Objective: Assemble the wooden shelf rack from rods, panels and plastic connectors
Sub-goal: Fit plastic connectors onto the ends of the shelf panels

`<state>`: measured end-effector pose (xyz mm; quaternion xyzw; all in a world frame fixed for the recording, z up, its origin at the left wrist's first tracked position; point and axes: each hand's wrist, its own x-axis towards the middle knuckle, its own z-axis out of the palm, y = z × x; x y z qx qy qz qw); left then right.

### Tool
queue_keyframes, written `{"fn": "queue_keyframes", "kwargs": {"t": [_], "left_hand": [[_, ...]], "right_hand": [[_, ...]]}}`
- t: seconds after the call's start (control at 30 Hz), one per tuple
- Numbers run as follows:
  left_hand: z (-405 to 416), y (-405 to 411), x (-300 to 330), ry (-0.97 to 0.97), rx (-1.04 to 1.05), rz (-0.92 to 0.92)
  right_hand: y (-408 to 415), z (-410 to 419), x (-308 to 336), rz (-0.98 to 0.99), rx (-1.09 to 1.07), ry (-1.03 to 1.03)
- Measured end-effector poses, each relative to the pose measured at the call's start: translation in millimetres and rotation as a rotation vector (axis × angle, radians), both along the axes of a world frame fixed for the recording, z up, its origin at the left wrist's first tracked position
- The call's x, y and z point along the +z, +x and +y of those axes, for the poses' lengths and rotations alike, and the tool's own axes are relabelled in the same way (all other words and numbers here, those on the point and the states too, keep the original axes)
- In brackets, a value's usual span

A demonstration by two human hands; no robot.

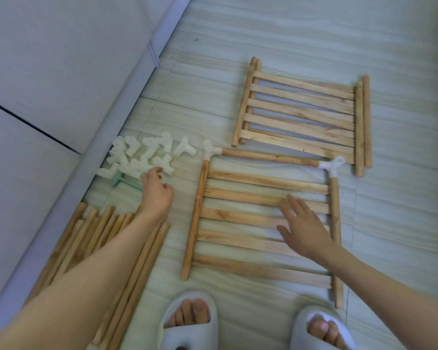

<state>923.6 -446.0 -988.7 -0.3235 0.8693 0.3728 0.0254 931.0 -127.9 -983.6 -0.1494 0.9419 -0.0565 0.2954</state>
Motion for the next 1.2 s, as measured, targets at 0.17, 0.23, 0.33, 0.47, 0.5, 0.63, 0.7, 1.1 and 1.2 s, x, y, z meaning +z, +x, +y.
{"fn": "queue_keyframes", "kwargs": {"t": [0.17, 0.23, 0.33, 0.47, 0.5, 0.63, 0.7, 1.1, 1.2], "left_hand": [[-32, -31, -3, -0.176, -0.015, -0.065], [-37, -39, -8, -0.180, -0.059, -0.100], [-38, -40, -18, -0.194, -0.110, -0.104], [-36, -32, -23, -0.207, -0.107, 0.001], [-34, -30, -22, -0.192, -0.089, 0.029], [-21, -13, -16, -0.025, 0.038, 0.158], [-14, -1, -14, 0.084, 0.095, 0.206], [5, 51, -12, 0.578, 0.343, 0.184], [8, 63, -17, 0.665, 0.419, 0.115]], "right_hand": [[2, -25, -18, -0.014, 0.250, 0.090], [3, -28, -22, -0.047, 0.259, 0.097], [8, -33, -25, -0.034, 0.247, 0.100], [5, -39, -23, 0.112, 0.277, 0.129], [2, -41, -23, 0.133, 0.275, 0.121], [-5, -49, -22, 0.168, 0.288, 0.097], [-15, -58, -21, 0.154, 0.276, 0.087], [-38, -101, -12, -0.029, 0.262, 0.087], [-43, -104, -10, -0.062, 0.204, 0.073]]}}
